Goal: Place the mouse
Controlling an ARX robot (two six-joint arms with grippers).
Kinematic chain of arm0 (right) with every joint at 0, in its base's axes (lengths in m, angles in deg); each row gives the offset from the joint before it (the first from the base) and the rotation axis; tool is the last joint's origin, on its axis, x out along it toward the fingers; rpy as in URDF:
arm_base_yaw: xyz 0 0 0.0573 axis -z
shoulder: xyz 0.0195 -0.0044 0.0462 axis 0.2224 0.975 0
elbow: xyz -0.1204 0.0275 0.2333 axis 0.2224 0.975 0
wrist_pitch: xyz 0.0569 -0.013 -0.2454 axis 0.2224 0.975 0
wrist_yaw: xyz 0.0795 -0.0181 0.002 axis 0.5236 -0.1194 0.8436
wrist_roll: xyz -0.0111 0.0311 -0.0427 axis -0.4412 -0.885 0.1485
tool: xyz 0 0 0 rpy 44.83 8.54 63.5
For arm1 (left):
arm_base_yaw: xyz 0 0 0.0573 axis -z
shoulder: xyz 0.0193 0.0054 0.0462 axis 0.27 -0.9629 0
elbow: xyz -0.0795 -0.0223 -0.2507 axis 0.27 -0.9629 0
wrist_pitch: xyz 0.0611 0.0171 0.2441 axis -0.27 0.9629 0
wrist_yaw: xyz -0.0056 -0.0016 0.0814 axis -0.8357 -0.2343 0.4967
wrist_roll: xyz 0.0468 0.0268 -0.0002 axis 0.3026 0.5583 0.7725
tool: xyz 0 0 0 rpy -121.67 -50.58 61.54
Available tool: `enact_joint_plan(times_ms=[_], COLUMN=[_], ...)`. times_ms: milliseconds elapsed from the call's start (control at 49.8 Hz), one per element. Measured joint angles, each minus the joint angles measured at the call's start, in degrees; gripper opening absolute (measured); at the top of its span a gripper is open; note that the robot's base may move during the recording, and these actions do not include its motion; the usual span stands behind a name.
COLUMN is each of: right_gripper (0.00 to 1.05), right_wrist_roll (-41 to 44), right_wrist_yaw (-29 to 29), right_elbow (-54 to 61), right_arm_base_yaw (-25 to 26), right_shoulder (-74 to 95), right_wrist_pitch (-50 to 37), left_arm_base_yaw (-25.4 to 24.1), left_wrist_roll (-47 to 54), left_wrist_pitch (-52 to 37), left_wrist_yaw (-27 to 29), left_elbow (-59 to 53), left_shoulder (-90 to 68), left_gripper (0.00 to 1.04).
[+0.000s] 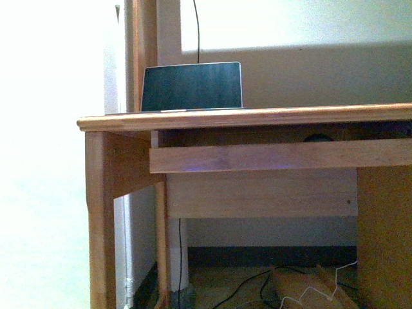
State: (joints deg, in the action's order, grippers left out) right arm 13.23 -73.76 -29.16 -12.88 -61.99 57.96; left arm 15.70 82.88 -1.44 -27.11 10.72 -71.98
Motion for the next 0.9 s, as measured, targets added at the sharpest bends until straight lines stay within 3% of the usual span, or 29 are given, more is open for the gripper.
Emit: enact_joint_plan(times_ms=[903], right_gripper=[0.97], right_wrist_roll=[-0.02], right_wrist_yaw=[0.0], right_elbow=[0.0], right_arm_base_yaw=[0.0], right_shoulder=[0.0], right_wrist_pitch=[0.0], left_arm_base_yaw=[0.0], left_wrist_roll=[0.0], left_wrist_pitch=[0.0], left_wrist_yaw=[0.0], left_elbow=[0.0], left_shoulder=[0.0], left_gripper=[0.97])
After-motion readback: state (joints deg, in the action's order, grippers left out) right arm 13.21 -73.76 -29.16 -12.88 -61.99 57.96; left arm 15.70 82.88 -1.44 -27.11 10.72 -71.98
